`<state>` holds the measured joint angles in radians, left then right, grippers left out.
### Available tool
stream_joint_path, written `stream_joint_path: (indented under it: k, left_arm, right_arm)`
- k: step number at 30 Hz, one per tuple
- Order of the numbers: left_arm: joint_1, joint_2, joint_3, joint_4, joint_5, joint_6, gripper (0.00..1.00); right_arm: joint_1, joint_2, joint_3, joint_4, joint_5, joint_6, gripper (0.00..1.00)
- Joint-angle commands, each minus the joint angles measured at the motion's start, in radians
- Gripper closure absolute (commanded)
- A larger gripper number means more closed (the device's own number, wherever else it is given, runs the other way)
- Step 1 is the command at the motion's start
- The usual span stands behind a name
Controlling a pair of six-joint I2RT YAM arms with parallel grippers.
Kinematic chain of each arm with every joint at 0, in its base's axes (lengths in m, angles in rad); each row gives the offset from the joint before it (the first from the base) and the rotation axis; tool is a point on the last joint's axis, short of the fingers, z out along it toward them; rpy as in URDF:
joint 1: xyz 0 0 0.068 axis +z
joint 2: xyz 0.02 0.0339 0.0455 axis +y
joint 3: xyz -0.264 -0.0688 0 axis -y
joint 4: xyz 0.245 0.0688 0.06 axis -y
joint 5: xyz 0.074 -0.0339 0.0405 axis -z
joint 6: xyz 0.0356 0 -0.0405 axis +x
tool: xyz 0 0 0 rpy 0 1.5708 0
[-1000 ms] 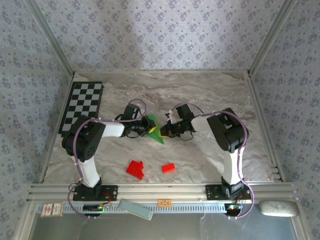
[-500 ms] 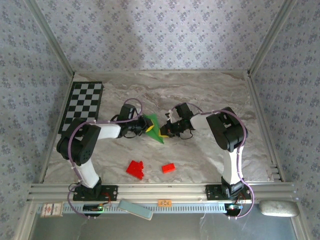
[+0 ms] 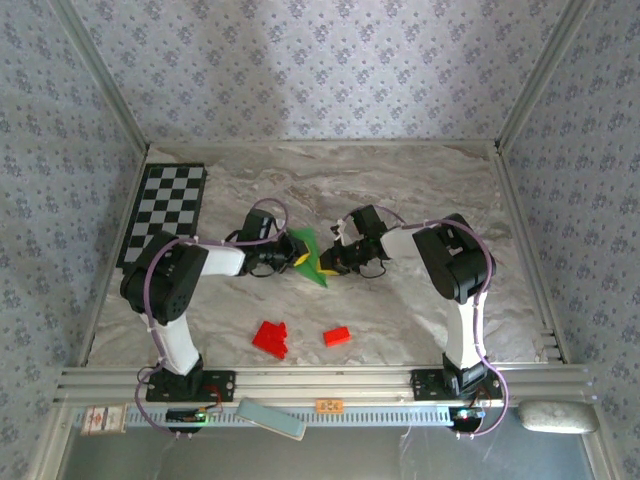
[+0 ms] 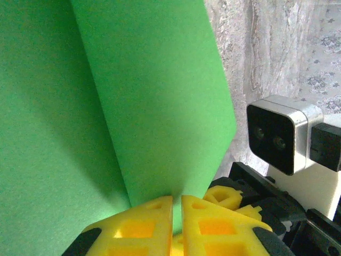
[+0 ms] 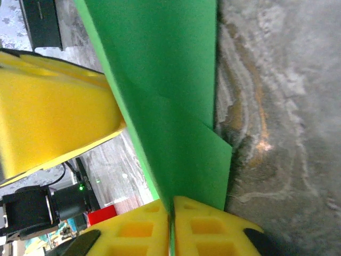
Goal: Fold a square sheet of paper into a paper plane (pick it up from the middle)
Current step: Fourth fold the wing at the center of the table.
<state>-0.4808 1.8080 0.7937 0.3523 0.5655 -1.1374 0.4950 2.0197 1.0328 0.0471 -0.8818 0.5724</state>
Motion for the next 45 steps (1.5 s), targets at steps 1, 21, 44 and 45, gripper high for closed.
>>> stream_joint_path:
  k: [1, 21, 44, 45]
  left_arm:
    - [-0.01, 0.02, 0.044, 0.016, 0.027, 0.012, 0.88]
    - [-0.011, -0.023, 0.04, -0.016, 0.006, 0.038, 0.87]
    - [0.003, -0.128, -0.045, -0.064, -0.073, 0.1, 0.86]
    - [0.004, -0.127, -0.049, -0.066, -0.077, 0.1, 0.87]
  right_arm:
    - [-0.038, 0.066, -0.029, -0.122, 0.184, -0.022, 0.83]
    - [-0.05, 0.071, -0.028, -0.136, 0.183, -0.028, 0.94]
    - [-0.043, 0.061, 0.034, -0.356, 0.076, -0.349, 0.97]
    - [-0.043, 0.06, 0.038, -0.365, 0.078, -0.358, 0.97]
